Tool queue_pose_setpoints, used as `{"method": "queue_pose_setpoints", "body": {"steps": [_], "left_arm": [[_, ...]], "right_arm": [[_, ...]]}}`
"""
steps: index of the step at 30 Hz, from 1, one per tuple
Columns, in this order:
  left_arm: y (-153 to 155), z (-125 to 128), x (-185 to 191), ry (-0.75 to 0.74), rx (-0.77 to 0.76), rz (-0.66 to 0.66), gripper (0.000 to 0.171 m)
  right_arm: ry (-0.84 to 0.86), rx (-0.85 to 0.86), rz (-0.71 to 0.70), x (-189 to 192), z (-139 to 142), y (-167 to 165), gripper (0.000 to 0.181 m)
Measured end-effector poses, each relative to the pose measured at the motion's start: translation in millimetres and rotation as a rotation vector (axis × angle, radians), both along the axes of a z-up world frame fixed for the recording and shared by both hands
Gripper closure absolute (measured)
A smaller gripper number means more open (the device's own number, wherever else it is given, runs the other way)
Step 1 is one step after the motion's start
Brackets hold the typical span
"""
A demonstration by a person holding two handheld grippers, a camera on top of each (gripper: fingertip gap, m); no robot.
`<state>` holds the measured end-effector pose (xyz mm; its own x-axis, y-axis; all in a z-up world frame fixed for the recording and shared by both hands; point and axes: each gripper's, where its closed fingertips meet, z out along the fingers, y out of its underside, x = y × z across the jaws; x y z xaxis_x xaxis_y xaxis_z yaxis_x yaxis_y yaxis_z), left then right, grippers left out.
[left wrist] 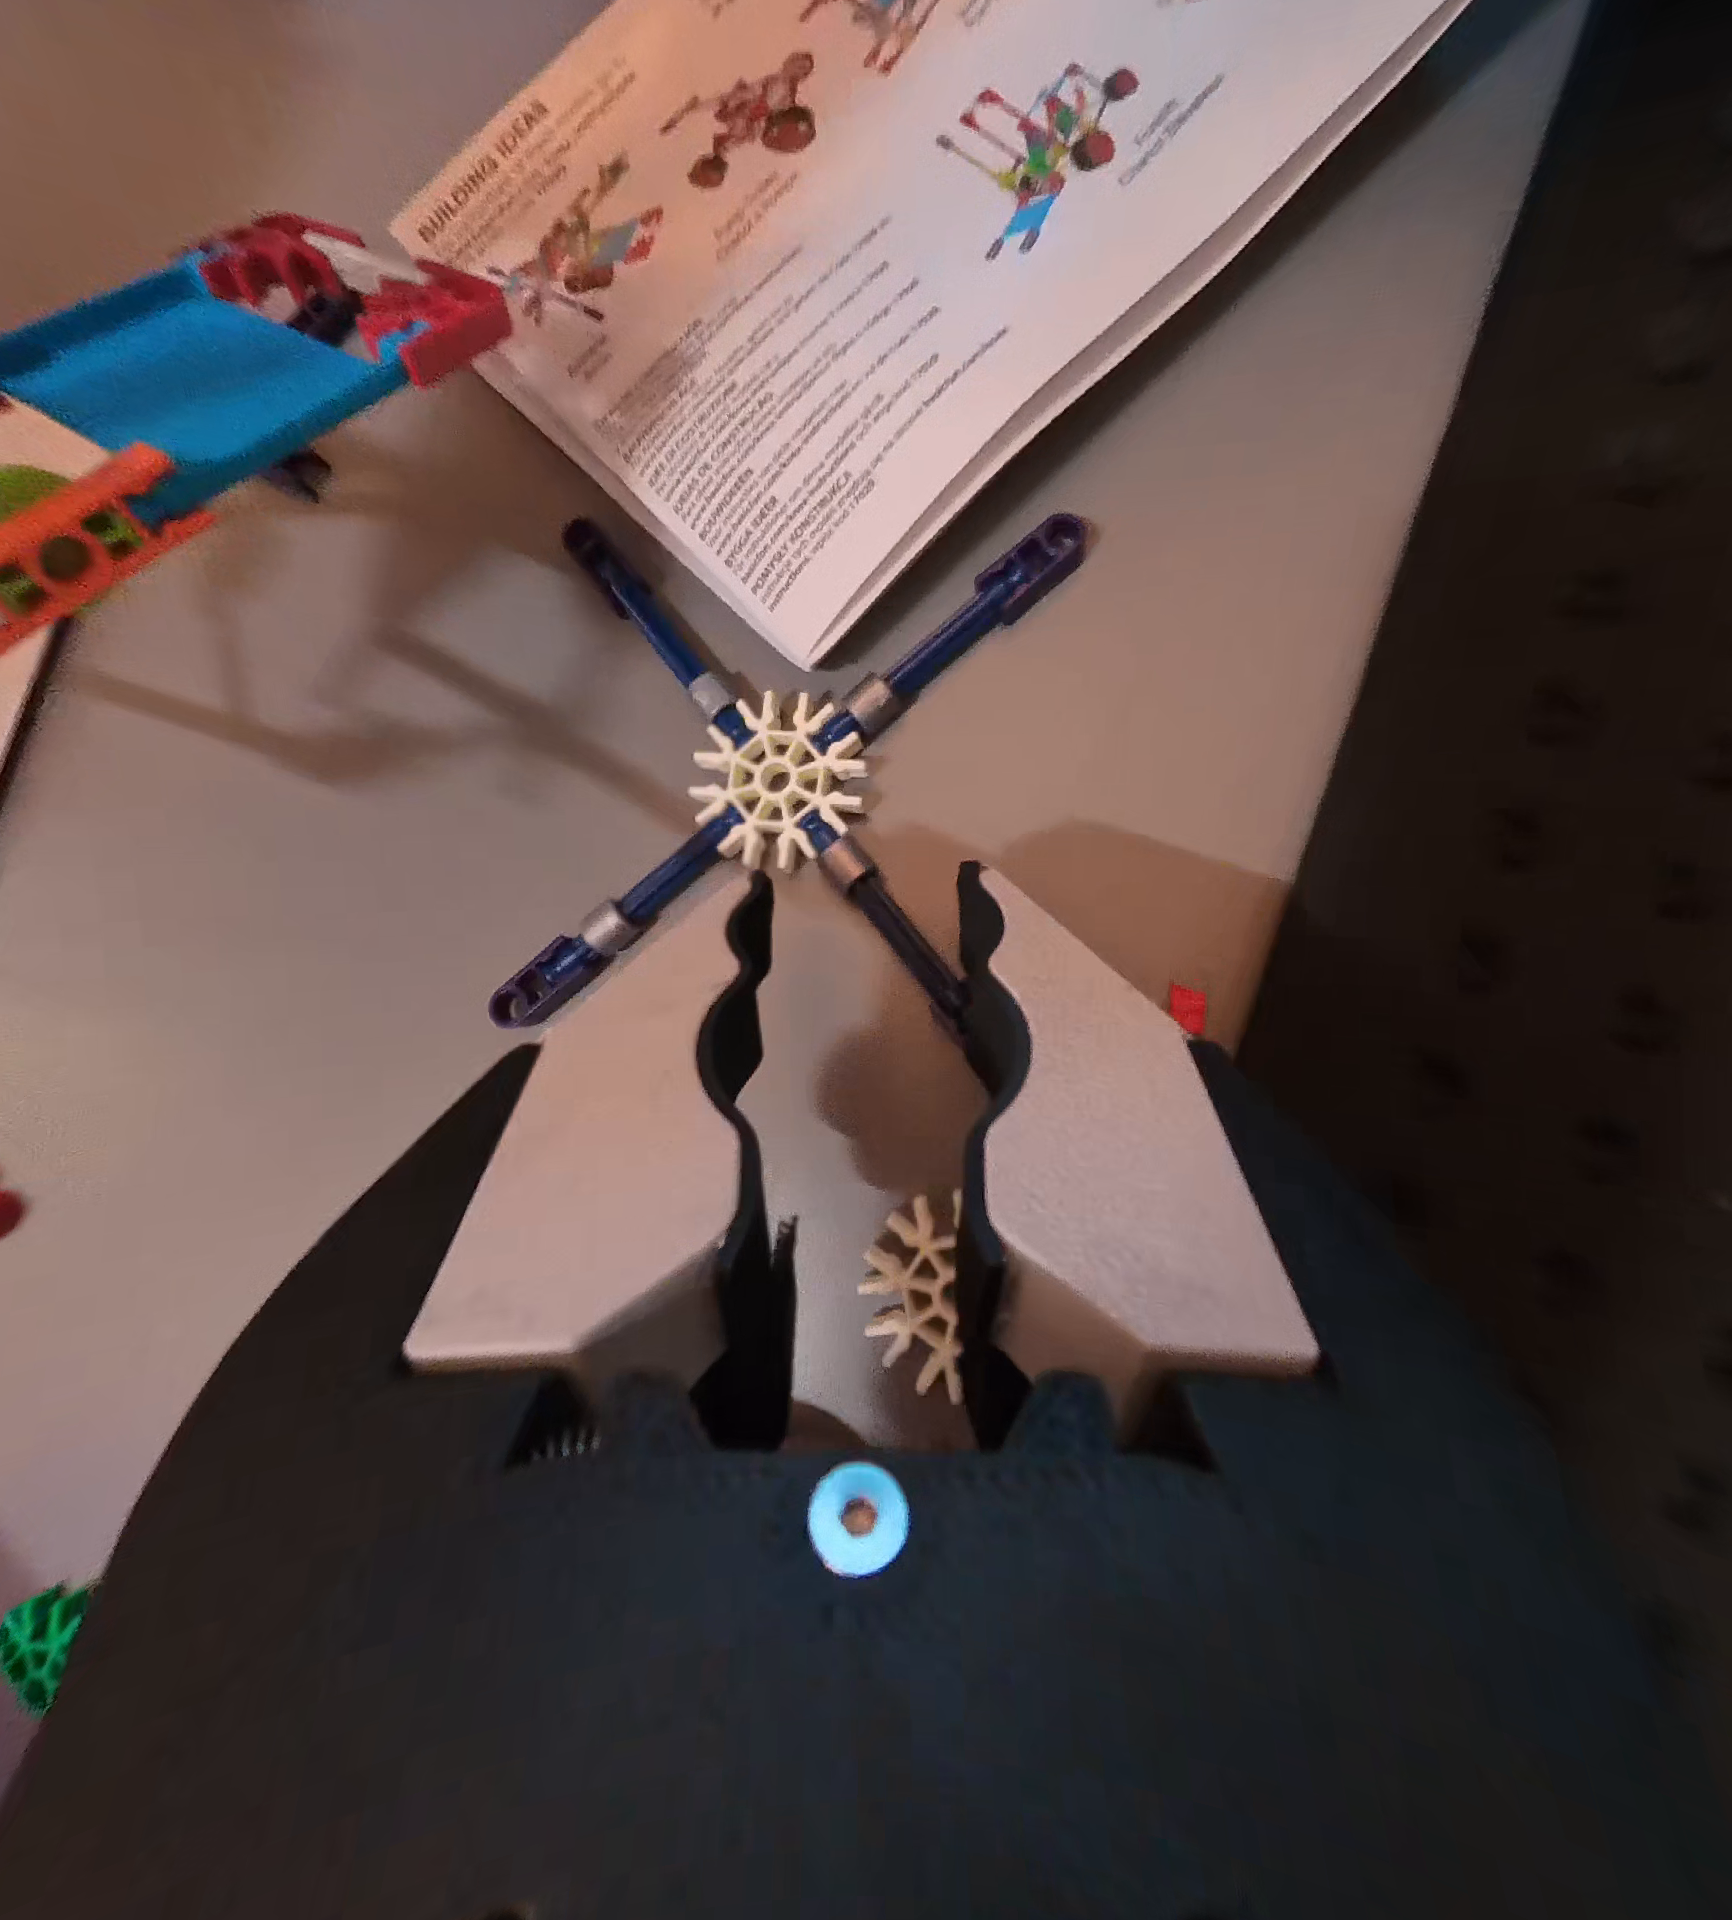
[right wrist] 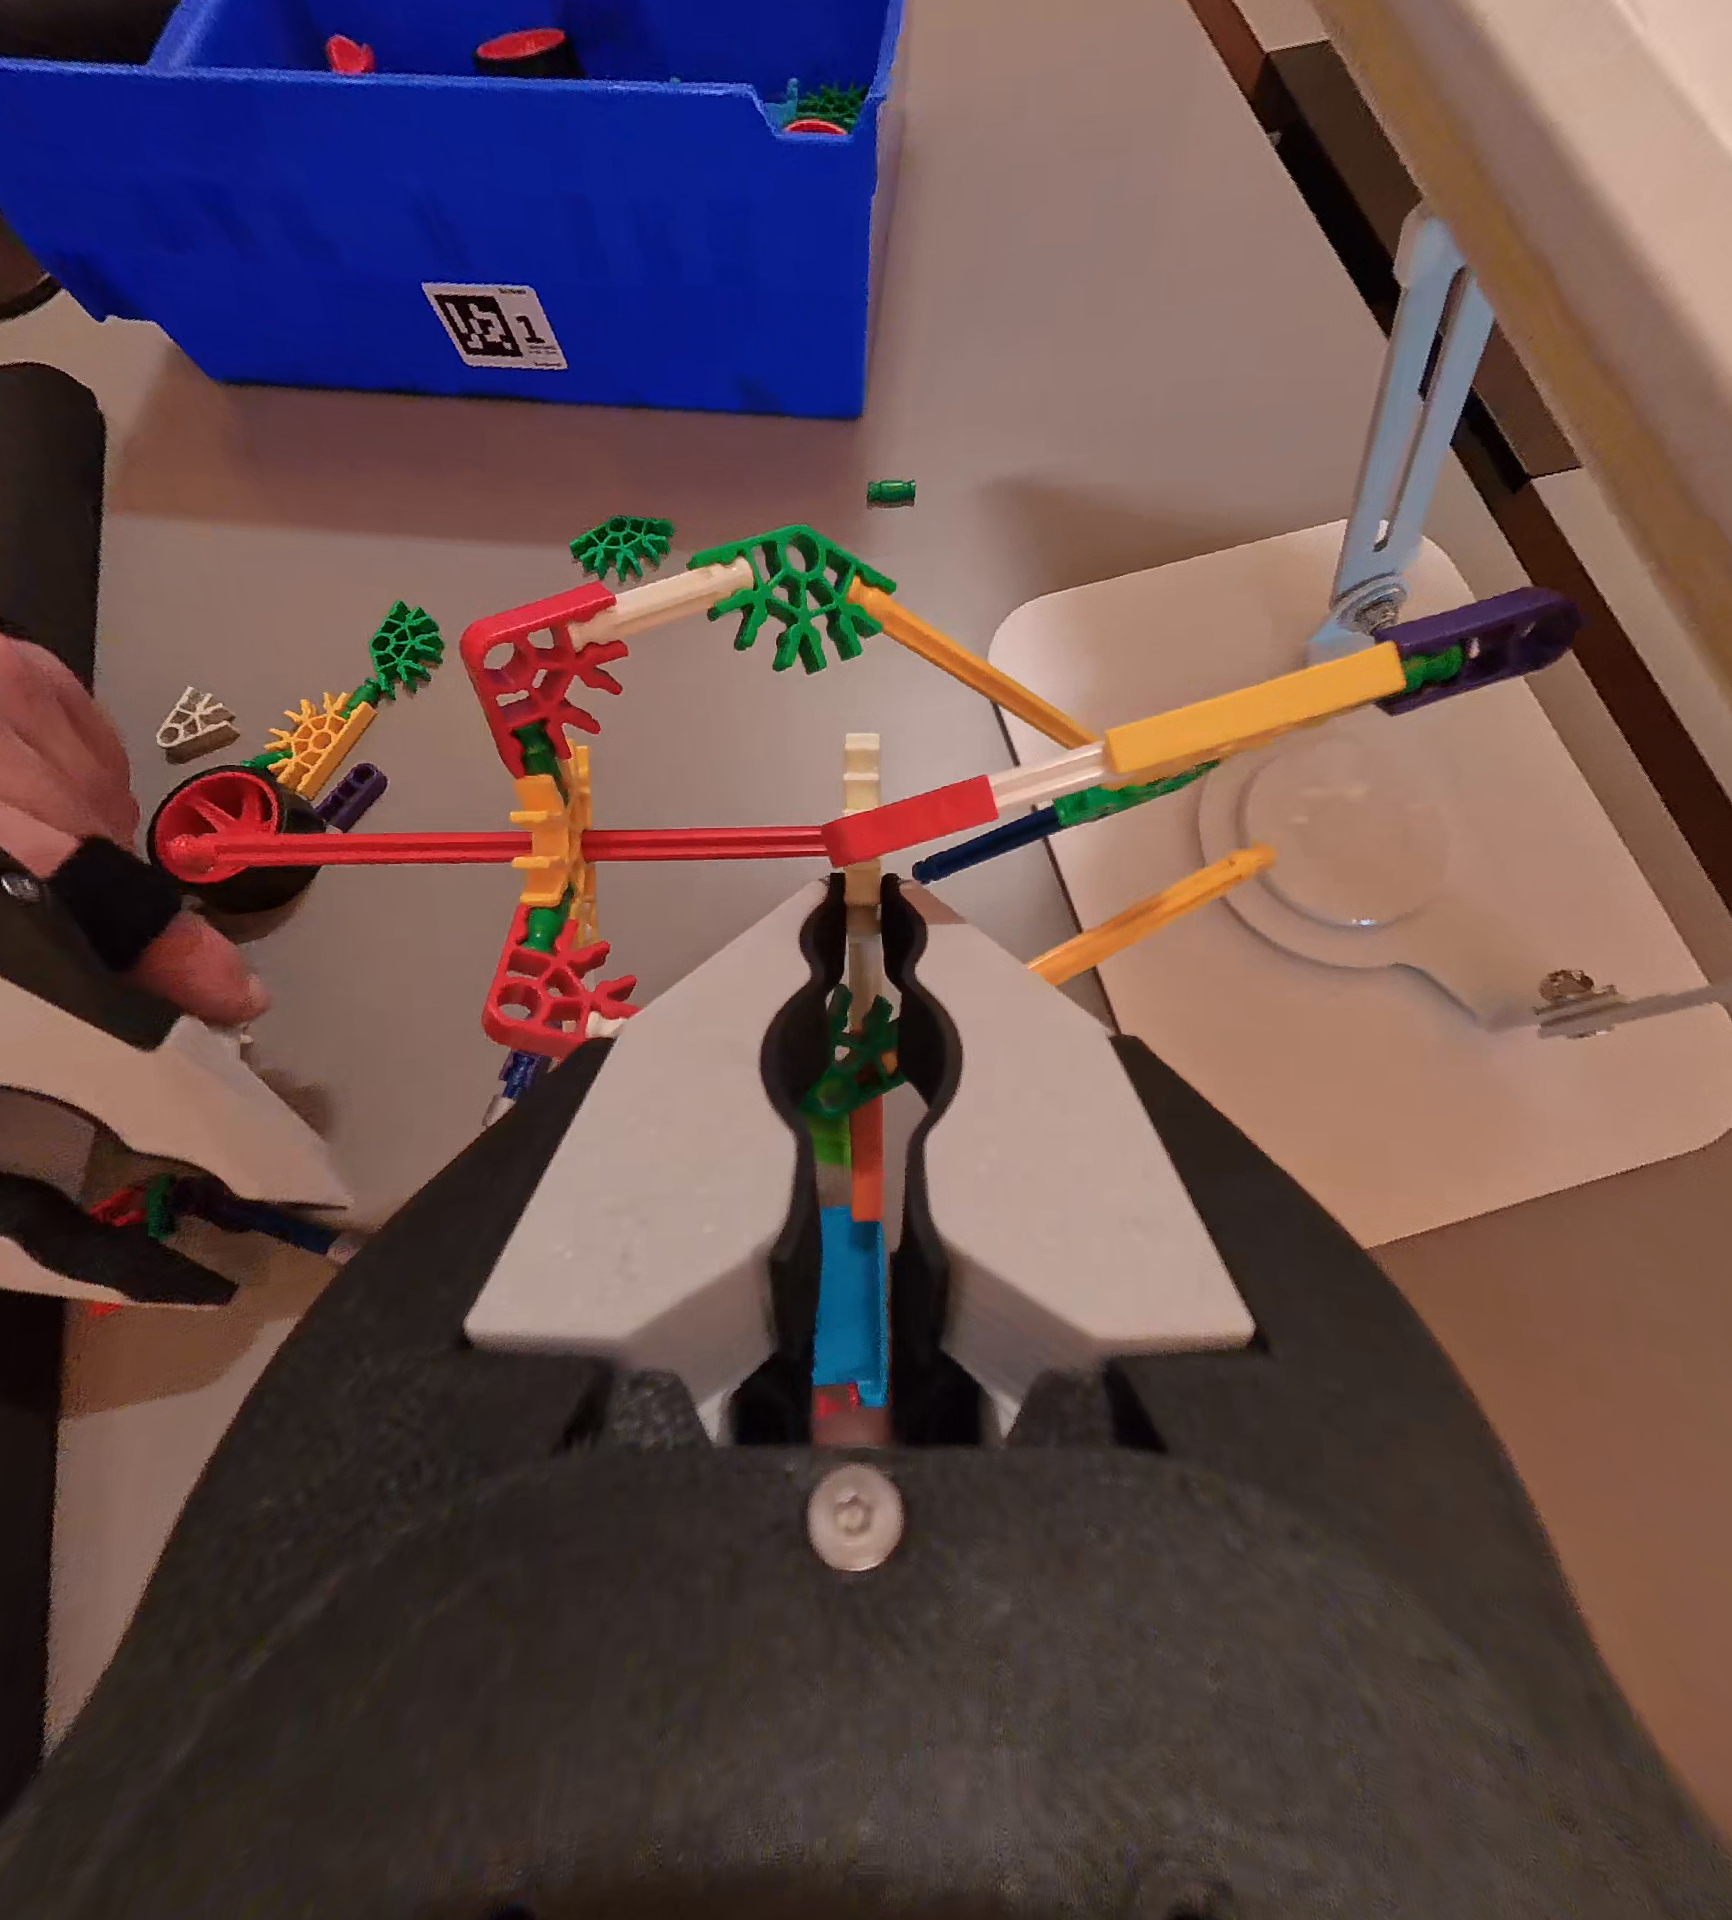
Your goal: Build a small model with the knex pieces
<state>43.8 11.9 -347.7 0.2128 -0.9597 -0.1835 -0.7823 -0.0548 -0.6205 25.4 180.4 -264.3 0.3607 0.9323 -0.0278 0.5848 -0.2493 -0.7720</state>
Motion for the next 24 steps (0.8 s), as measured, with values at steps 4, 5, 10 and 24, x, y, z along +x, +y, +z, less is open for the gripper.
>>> {"method": "queue_pose_setpoints", "body": {"steps": [4,5,10,24], "left_arm": [[2,-14,1,0.058,0.017,0.012,0.162],[2,-14,1,0.057,0.022,0.009,0.162],[6,-13,-1,0.051,0.068,0.001,0.166],[41,57,-69,0.033,0.84,-0.004,0.166]], "right_arm": [[-0.007,0.008,-0.011,5,-1,3,0.178],[-0.005,0.008,-0.013,6,0,4,0.178],[0.003,0.017,-0.018,8,4,6,0.178],[0.103,-0.018,-0.015,7,21,4,0.178]]}}
